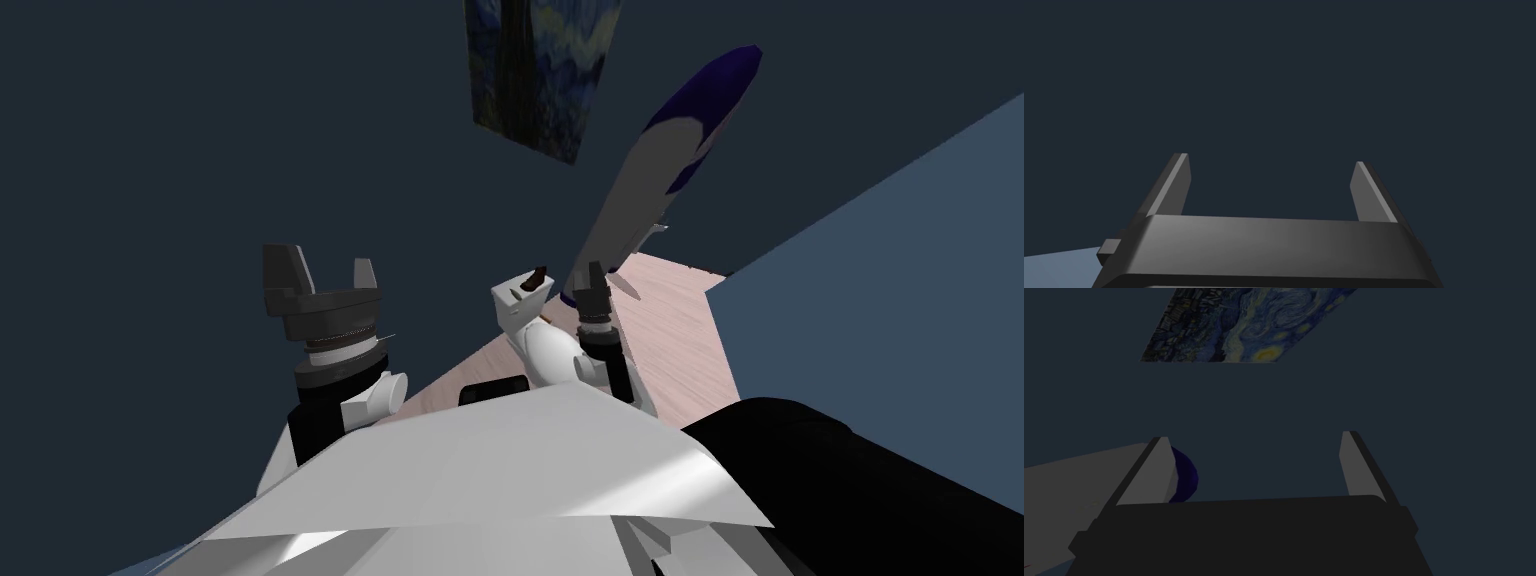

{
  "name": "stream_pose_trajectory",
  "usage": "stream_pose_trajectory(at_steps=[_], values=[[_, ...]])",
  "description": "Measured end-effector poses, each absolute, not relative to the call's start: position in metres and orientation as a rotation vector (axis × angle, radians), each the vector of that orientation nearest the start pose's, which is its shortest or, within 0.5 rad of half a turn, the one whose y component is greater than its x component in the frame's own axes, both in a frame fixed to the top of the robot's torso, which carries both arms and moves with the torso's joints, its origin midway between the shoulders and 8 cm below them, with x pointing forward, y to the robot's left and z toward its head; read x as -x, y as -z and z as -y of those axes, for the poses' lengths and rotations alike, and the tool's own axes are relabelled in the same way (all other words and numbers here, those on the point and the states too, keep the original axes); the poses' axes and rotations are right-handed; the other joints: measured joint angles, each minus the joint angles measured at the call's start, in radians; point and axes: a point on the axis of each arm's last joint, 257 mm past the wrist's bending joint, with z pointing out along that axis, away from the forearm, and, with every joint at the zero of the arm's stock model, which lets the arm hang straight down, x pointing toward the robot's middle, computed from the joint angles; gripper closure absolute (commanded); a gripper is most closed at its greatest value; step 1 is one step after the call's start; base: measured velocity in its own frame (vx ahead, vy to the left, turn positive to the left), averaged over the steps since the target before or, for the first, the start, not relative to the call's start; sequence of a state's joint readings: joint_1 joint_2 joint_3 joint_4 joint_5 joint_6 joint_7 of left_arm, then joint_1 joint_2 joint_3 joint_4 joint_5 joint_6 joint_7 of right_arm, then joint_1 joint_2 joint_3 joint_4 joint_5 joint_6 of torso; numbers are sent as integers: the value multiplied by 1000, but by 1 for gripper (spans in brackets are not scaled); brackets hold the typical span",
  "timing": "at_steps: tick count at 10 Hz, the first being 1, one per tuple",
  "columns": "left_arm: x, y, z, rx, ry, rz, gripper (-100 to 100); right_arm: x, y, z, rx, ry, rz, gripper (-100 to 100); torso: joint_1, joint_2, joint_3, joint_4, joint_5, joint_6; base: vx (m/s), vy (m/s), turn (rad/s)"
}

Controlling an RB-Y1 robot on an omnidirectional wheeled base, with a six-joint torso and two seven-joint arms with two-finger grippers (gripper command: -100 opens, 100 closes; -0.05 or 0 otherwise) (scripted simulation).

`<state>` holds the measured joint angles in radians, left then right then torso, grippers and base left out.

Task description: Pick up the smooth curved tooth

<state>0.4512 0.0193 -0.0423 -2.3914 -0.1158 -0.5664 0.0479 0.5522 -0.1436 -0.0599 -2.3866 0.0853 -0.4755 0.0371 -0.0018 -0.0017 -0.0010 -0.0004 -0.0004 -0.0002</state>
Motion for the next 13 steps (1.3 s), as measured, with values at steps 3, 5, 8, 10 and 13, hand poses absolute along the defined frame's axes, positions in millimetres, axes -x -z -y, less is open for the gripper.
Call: stream_pose_trajectory(at_steps=[3,5,8,10,13], values=[[-310,-96,-236,414,1378,-530,0,-337,-35,273,-409,-1065,-872,-100,-1,-1,-1,0,0,0,33,-32,179],[-310,-96,-236,414,1378,-530,0,-344,-21,278,-385,-992,-958,-100,-1,-1,-1,0,0,0,33,-35,225],[-310,-96,-236,414,1378,-530,0,-355,0,284,-348,-886,-1072,-100,0,-1,-1,0,0,1,32,-20,126],[-310,-96,-236,414,1378,-530,0,-360,11,291,-322,-818,-1147,-100,1,-1,-1,0,0,0,40,-19,214],[-310,-96,-236,414,1378,-530,0,-369,35,303,-288,-715,-1256,-100,2,-2,-1,0,0,0,41,-7,144]])
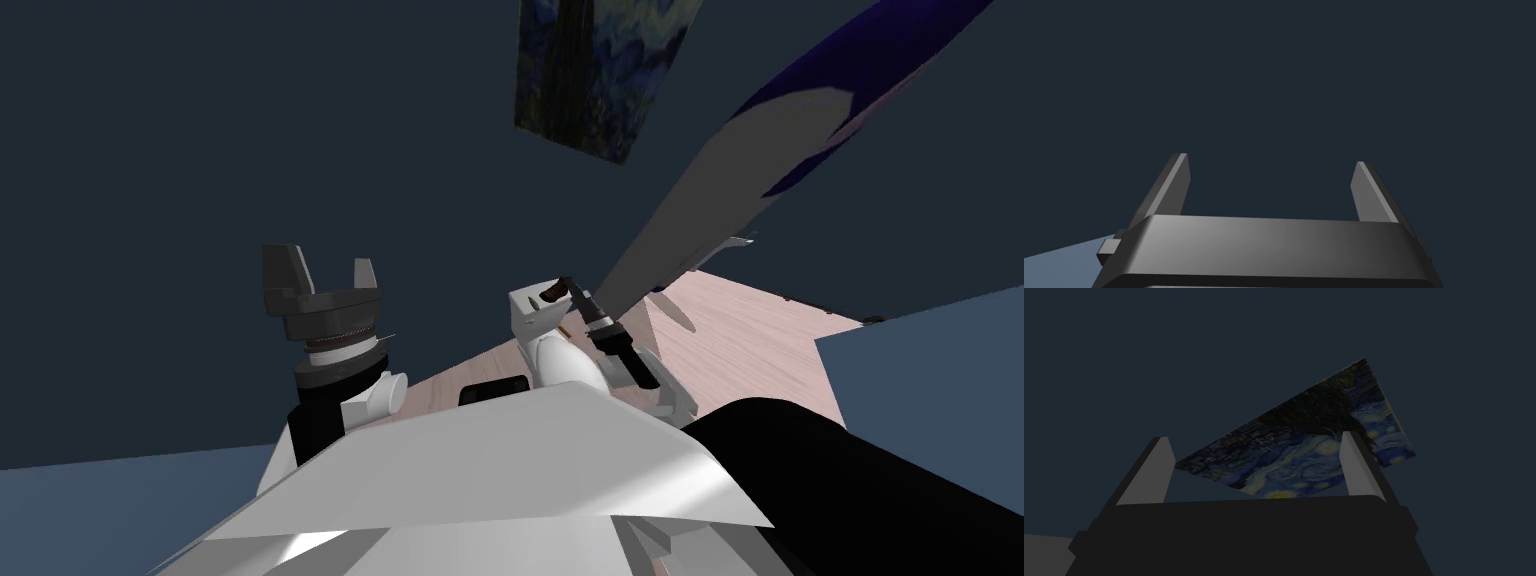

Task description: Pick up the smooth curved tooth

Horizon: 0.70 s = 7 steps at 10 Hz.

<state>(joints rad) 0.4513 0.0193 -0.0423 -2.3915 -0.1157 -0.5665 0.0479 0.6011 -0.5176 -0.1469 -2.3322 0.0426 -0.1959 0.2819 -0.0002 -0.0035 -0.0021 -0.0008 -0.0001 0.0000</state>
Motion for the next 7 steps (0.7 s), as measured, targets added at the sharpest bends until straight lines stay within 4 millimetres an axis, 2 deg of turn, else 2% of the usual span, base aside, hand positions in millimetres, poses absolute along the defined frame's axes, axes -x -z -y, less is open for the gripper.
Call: stream_pose_trajectory(at_steps=[3,5,7], values=[[-310,-96,-236,414,1378,-530,0,-375,57,314,-253,-616,-1360,-100,1,0,0,0,0,0,43,2,133],[-310,-96,-236,414,1378,-530,0,-378,83,324,-228,-525,-1456,-100,1,-2,-1,0,0,0,61,9,110],[-310,-96,-236,414,1378,-530,0,-377,98,334,-205,-463,-1524,-100,2,-1,0,0,0,0,53,18,119]])
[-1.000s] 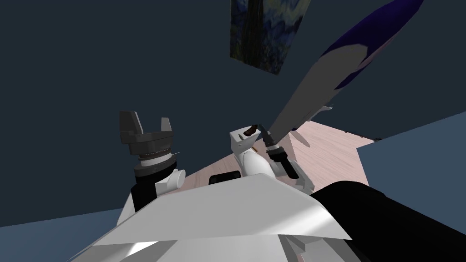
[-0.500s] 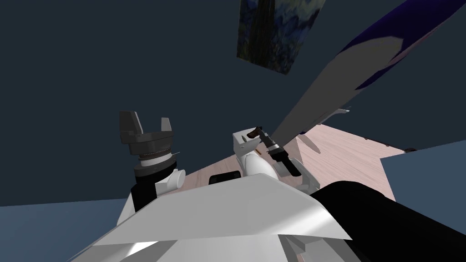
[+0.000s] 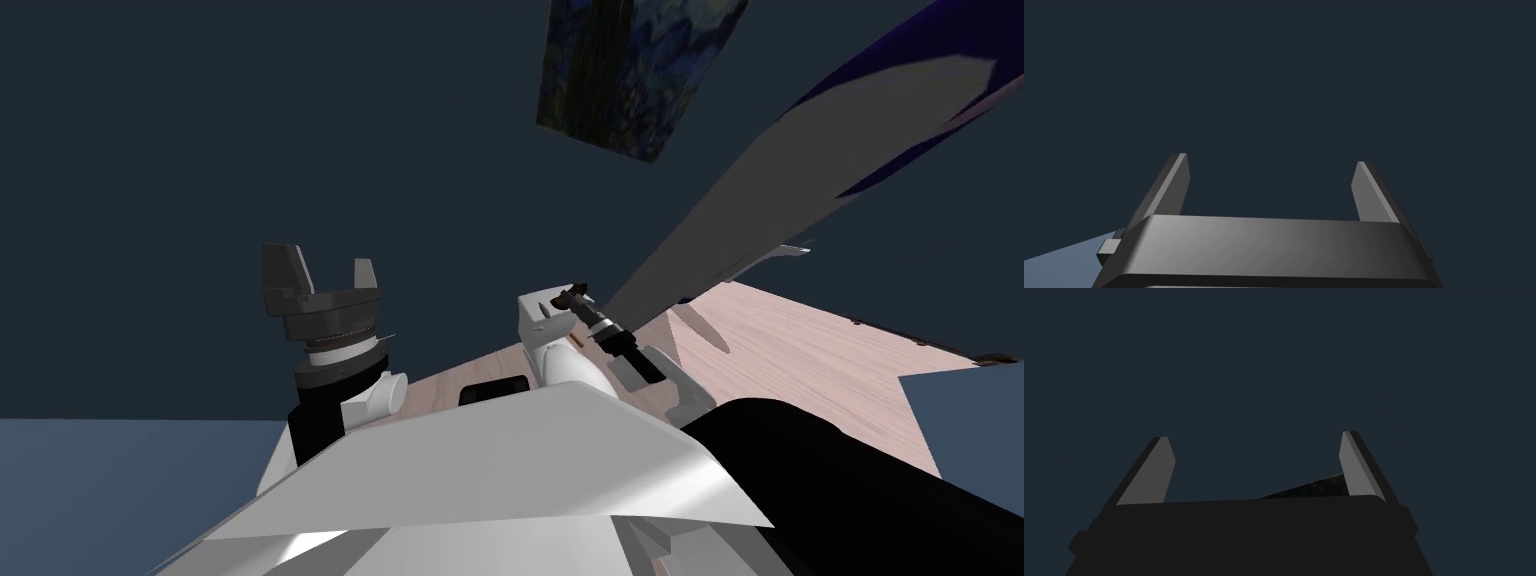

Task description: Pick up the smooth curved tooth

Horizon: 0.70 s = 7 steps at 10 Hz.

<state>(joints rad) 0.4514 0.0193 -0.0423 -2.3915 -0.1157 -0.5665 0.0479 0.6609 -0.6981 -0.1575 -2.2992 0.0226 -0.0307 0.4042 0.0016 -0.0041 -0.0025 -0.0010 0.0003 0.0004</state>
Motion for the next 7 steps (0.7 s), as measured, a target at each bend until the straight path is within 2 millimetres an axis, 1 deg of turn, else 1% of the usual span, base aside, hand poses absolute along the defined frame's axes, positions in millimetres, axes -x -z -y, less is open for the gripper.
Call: stream_pose_trajectory(at_steps=[1,2,4,5,6,7], values=[[-310,-96,-236,414,1378,-530,0,-376,111,342,-191,-420,-1573,-100,0,-1,0,0,0,0,47,11,57],[-310,-96,-236,414,1378,-530,0,-377,116,345,-181,-395,-1597,-100,0,0,0,0,0,0,56,26,87],[-310,-96,-236,414,1378,-530,0,-373,142,359,-155,-320,-1685,-100,1,-2,-1,0,0,0,68,25,76],[-310,-96,-236,414,1378,-530,0,-371,148,361,-147,-295,-1710,-100,1,-1,0,0,0,0,48,20,74],[-310,-96,-236,414,1378,-530,0,-370,158,366,-136,-262,-1748,-100,1,0,0,0,0,0,61,38,102],[-310,-96,-236,414,1378,-530,0,-364,173,372,-124,-219,-1799,-100,2,0,0,0,0,0,102,54,100]])
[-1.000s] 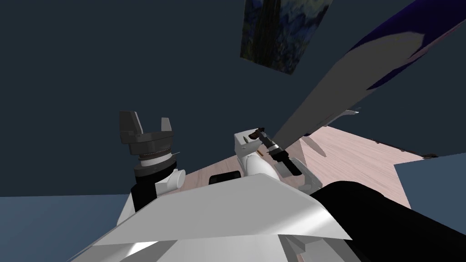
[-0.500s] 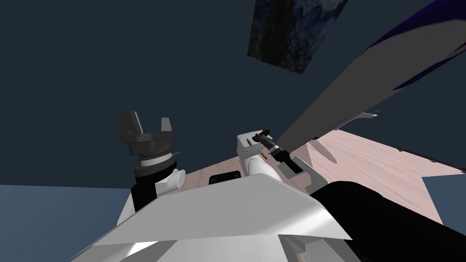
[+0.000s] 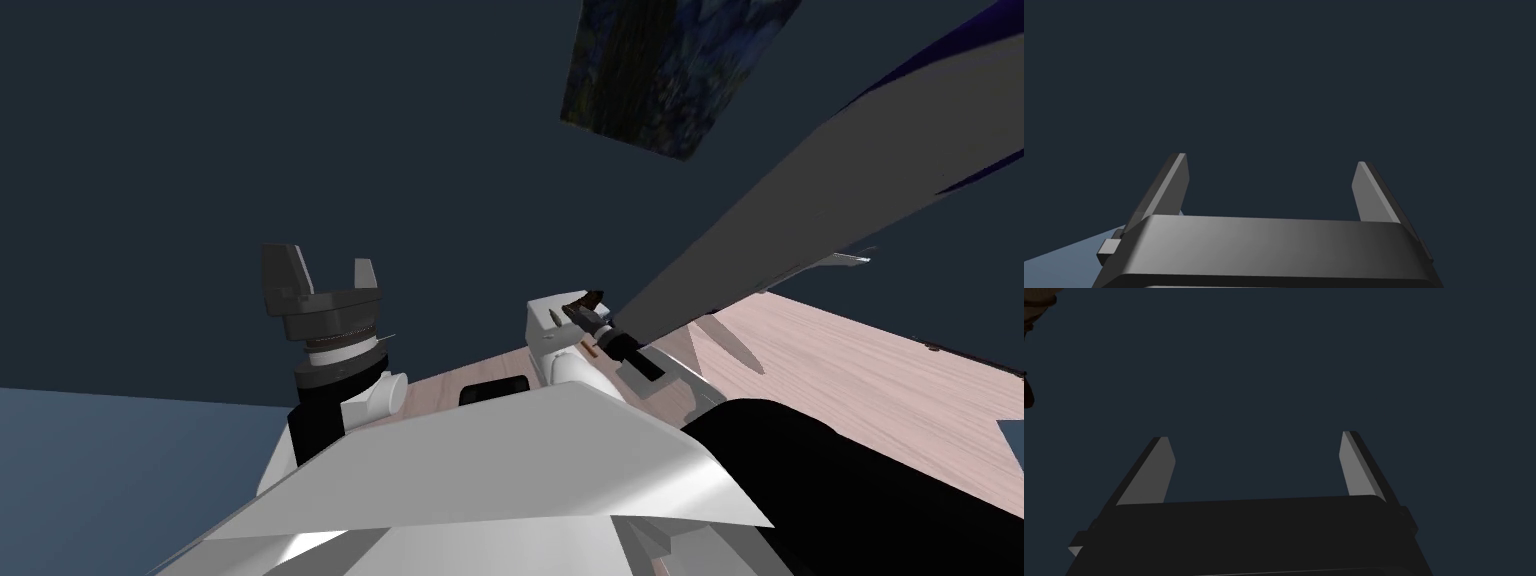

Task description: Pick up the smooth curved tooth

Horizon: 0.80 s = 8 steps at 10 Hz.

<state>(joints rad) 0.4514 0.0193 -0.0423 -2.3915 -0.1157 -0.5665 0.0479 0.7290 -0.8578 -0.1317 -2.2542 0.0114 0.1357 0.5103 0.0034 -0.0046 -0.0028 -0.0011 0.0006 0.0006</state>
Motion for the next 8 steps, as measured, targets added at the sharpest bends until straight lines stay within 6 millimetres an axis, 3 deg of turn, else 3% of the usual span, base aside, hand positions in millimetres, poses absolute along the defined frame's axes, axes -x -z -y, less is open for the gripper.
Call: stream_pose_trajectory(at_steps=[1,4,8], values=[[-310,-96,-236,414,1378,-530,0,-355,190,384,-114,-171,-1853,-100,1,-2,-1,0,0,0,74,33,18],[-310,-96,-236,414,1378,-530,0,-345,216,402,-74,-77,-1961,-100,0,0,0,0,0,0,73,46,61],[-310,-96,-236,414,1378,-530,0,-311,269,435,-10,89,-2153,-100,2,-3,-2,-1,1,0,99,58,35]])
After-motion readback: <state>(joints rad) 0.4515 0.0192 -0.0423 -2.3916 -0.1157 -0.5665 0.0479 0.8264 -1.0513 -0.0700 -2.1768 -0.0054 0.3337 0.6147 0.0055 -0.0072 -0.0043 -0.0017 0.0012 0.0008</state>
